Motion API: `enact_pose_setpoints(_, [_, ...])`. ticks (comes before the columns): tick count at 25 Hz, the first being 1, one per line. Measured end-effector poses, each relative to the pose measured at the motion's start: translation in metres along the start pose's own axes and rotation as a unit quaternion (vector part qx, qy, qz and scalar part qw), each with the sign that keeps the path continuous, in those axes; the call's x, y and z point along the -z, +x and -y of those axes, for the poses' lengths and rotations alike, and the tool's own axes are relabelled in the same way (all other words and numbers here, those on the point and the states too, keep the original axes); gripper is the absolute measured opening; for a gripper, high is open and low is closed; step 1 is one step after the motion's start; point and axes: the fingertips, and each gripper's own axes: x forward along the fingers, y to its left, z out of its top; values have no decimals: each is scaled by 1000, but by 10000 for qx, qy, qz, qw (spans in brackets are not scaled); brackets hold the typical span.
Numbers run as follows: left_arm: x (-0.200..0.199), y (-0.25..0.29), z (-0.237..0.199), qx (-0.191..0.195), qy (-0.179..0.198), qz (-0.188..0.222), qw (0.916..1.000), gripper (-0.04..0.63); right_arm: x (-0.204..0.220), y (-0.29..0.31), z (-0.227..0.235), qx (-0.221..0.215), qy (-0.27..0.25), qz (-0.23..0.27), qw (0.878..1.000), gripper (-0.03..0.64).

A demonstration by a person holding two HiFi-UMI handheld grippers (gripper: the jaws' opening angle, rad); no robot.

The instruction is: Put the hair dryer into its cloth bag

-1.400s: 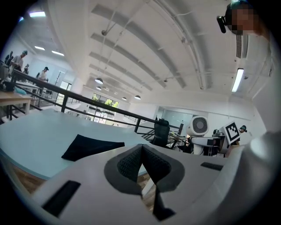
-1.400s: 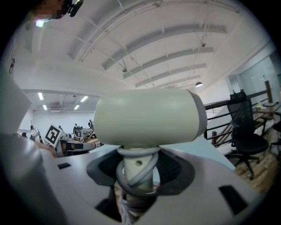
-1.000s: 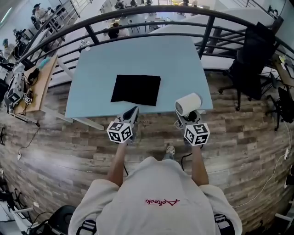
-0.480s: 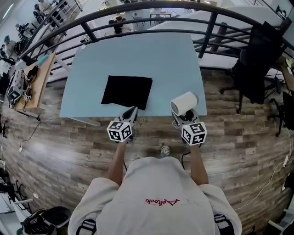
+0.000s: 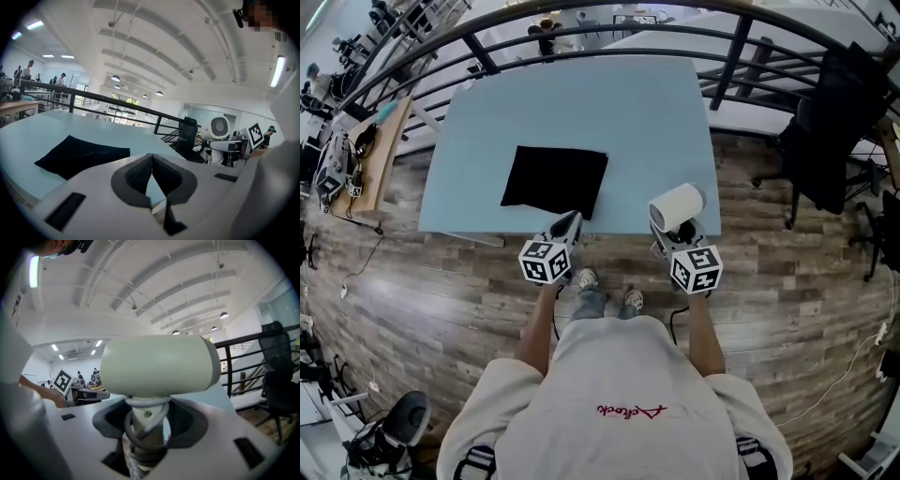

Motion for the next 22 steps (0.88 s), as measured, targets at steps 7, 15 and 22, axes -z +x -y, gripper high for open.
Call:
enact_pose_setpoints(7, [-3, 10, -18, -15, -43, -80, 10000, 8, -1, 21, 0, 3, 44, -85, 10000, 229])
enact_pose_setpoints(15, [-2, 34, -52, 179, -179, -191, 9995, 8, -5, 62, 0, 155, 74, -210, 9996, 229])
enact_pose_setpoints(22, [-16, 58, -97, 348, -276, -294, 9986, 8, -25, 111, -1, 399, 191, -167, 9989, 229])
